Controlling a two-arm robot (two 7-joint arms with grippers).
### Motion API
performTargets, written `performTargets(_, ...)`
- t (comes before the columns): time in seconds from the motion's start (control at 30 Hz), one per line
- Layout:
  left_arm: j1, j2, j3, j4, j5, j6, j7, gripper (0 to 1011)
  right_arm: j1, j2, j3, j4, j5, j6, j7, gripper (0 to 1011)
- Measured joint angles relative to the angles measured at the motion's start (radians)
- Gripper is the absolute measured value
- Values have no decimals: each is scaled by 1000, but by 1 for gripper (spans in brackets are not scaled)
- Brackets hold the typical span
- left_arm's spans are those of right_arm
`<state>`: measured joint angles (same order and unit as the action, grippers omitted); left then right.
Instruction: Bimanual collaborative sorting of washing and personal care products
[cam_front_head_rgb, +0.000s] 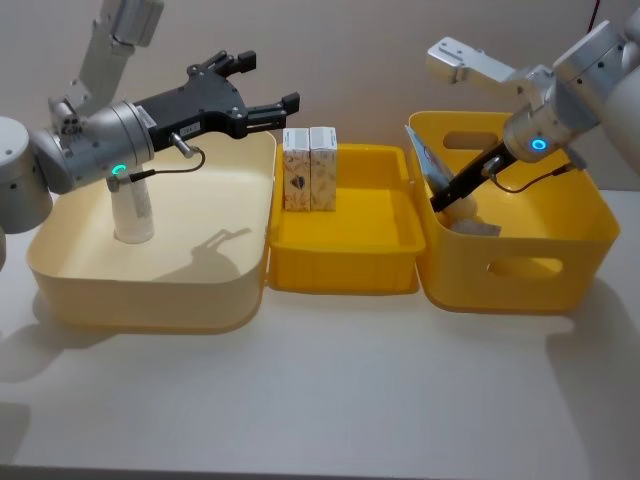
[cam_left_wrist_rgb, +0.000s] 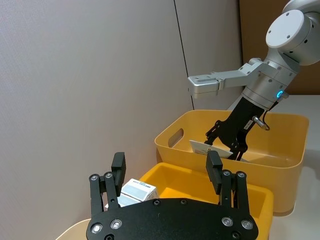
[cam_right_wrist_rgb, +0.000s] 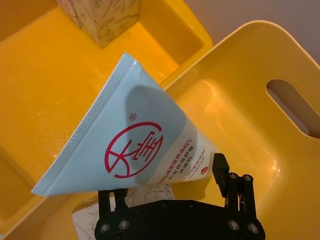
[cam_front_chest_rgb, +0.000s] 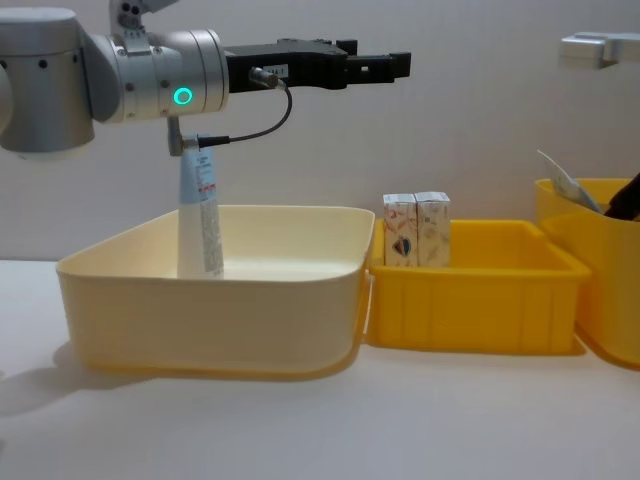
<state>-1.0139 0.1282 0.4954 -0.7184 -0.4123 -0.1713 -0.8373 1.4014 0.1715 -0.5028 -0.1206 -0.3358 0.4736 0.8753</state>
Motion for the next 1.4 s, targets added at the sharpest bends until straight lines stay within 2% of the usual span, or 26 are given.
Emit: performTargets(1.4,0,0,0,0,0,0,0,1002,22,-13,12,48,-12,-23,-7,998)
